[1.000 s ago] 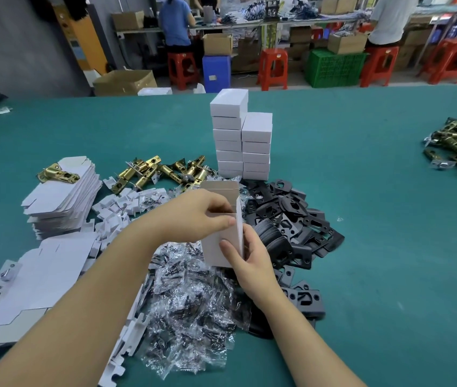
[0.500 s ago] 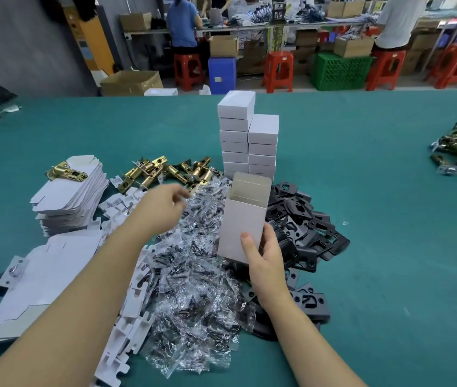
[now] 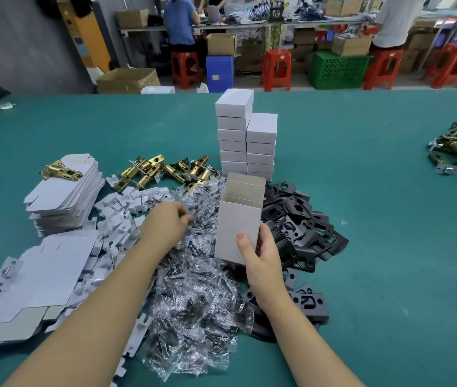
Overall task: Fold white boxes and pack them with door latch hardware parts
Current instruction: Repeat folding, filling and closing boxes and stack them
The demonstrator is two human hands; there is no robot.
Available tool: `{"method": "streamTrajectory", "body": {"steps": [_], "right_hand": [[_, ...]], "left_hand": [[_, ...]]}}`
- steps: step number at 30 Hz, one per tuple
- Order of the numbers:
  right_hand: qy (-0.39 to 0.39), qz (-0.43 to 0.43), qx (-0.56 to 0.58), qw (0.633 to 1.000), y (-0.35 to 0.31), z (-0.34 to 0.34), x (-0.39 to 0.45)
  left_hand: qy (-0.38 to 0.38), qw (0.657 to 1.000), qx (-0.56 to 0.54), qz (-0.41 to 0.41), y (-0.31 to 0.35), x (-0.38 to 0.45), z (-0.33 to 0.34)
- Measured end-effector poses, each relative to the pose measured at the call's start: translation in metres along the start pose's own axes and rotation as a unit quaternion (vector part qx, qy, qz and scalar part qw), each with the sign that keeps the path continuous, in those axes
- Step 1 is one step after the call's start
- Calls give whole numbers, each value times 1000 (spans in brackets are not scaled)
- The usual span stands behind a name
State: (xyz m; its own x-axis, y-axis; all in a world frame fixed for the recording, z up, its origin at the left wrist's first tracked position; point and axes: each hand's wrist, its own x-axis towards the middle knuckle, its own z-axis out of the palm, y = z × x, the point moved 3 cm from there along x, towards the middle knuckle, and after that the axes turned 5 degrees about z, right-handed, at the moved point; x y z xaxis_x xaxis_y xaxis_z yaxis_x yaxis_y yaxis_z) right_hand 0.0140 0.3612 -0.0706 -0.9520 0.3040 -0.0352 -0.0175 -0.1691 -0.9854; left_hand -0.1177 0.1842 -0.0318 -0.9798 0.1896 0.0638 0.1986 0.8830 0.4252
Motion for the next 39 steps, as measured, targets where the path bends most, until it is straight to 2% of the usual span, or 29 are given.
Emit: {"method": "streamTrajectory", "body": {"steps": [5, 8, 12, 14, 18, 20, 27, 32, 34, 36, 38, 39], "right_hand": [[-3, 2, -10, 1000, 0, 0, 0], [-2, 1, -15, 1000, 1, 0, 0], [-4, -1, -34, 999, 1, 0, -1], [-13, -4, -50, 999, 2, 0, -1], [-30, -12, -60, 998, 1, 2, -5], [-33, -14, -61, 998, -1, 3, -6], [-45, -26, -52, 997, -3, 4, -7], [-49, -29, -46, 997, -4, 5, -6], [-51, -28, -41, 997, -4, 5, -6], [-52, -28, -33, 998, -3, 5, -6], [-47, -23, -19, 998, -3, 4, -5], [-46, -20, -11, 999, -3, 4, -5]], "left_hand": [[76, 987, -140, -27, 0, 0, -26], [88, 967, -238, -22, 7, -7, -56], [67, 941, -321, 86, 36, -24, -95], [69, 936, -305, 163, 57, -33, -107], [90, 936, -153, 305, 95, -49, -111], [79, 933, -89, 340, 108, -53, -104], [22, 953, 9, 301, 117, -50, -81], [0, 942, 75, 327, 115, -47, -78], [16, 934, 56, 351, 112, -47, -78], [78, 931, 4, 356, 104, -46, -82], [113, 938, -68, 320, 91, -44, -83], [92, 946, -112, 289, 83, -42, -81]]}}
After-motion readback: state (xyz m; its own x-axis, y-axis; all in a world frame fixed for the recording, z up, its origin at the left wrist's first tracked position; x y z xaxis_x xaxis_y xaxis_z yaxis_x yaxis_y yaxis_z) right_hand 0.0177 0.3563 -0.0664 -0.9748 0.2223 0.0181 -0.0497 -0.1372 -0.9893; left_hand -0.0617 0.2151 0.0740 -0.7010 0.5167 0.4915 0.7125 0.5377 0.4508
